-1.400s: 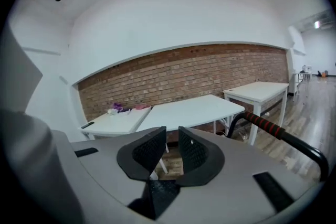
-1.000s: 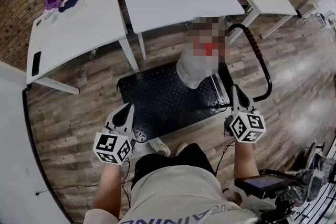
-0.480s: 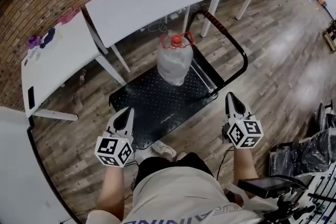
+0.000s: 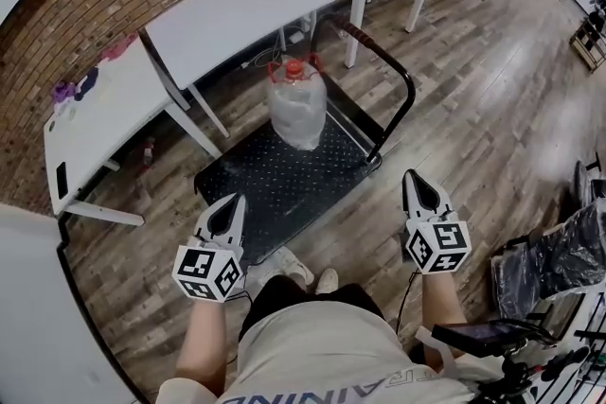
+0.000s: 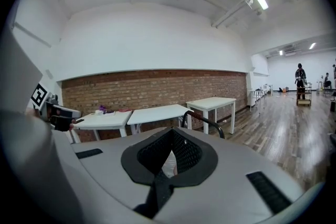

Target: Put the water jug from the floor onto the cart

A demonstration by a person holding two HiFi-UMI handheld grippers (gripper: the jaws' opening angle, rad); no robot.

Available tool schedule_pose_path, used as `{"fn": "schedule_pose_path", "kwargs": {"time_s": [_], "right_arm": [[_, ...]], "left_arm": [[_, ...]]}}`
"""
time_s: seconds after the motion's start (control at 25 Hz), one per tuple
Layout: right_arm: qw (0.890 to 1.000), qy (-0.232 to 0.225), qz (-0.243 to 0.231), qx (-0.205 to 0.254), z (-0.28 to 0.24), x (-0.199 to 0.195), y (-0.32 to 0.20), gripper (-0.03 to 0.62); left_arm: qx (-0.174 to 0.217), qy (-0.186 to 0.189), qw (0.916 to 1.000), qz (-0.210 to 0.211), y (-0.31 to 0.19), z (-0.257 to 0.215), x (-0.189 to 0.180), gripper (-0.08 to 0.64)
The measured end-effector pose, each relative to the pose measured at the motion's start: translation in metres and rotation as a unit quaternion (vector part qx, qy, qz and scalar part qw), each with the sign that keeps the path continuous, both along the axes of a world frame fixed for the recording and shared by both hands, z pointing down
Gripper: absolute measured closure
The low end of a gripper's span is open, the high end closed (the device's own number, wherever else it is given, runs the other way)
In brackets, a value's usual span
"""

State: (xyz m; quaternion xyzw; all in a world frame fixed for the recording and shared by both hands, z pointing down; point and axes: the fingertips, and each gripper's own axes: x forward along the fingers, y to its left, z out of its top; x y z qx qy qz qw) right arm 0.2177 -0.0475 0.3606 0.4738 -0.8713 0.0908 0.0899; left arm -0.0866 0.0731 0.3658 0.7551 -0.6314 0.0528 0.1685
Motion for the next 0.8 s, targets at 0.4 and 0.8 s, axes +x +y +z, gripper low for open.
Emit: {"fn": "schedule_pose_path", "kwargs": {"time_s": [0.4,0.8], "right_arm": [[1.0,-0.009,0.016,0.004,0.002,0.015,0.035,0.589],[0.999,0.022,-0.013,0.041,-0.039,-0.051,0.06,0.589]], "left_arm": [[0.021,-0.024,0.9989,0.034,0.015,-0.026,0.02,0.56],[0.059,-0.018,0.9973,0.041,0.024,-0.051,-0.018,0.56]]}}
